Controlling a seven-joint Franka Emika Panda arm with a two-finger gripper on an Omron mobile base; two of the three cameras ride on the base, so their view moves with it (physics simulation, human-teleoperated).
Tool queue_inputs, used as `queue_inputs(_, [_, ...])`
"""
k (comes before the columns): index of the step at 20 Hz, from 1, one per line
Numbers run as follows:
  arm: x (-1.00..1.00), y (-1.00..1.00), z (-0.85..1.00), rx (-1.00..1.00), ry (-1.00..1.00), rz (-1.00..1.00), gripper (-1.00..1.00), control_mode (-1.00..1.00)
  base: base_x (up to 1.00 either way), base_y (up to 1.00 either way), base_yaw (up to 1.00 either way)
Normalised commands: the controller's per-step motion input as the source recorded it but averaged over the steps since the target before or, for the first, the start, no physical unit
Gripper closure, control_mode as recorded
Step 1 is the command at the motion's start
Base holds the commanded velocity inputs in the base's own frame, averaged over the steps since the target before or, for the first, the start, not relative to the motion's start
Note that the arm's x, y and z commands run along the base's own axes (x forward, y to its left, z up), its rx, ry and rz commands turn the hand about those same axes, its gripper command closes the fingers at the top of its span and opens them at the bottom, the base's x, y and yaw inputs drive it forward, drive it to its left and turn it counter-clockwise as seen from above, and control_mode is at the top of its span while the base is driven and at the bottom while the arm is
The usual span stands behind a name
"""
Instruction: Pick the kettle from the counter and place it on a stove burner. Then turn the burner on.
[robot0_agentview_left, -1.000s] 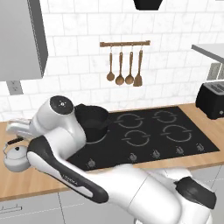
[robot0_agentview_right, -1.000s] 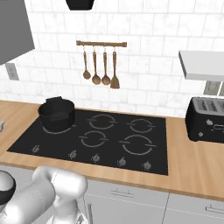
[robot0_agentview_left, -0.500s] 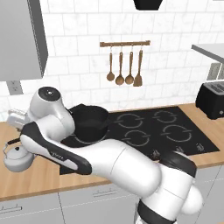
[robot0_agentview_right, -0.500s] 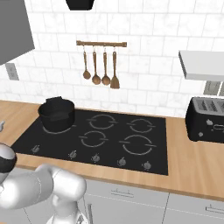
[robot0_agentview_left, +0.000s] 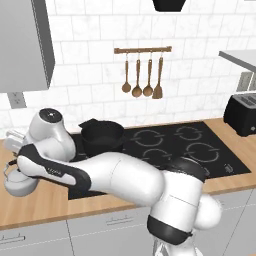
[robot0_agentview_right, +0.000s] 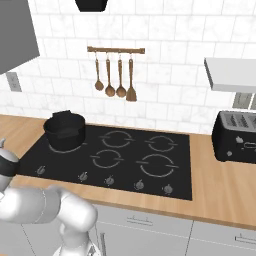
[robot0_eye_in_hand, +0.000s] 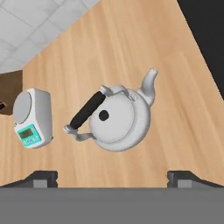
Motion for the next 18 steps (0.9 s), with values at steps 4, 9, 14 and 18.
queue_inputs(4, [0.36, 0.37, -0.03, -0.06, 0.10, -0.03, -1.00, -1.00, 0.00, 0.00, 0.00])
queue_inputs(9, [0.34, 0.24, -0.20, -0.13, 0.11, -0.03, -1.00, -1.00, 0.00, 0.00, 0.00])
queue_inputs(14, [0.38, 0.13, -0.21, -0.09, 0.03, -0.03, -1.00, -1.00, 0.00, 0.00, 0.00])
queue_inputs(18, [0.19, 0.05, -0.29, -0.02, 0.00, -0.03, -1.00, -1.00, 0.00, 0.00, 0.00])
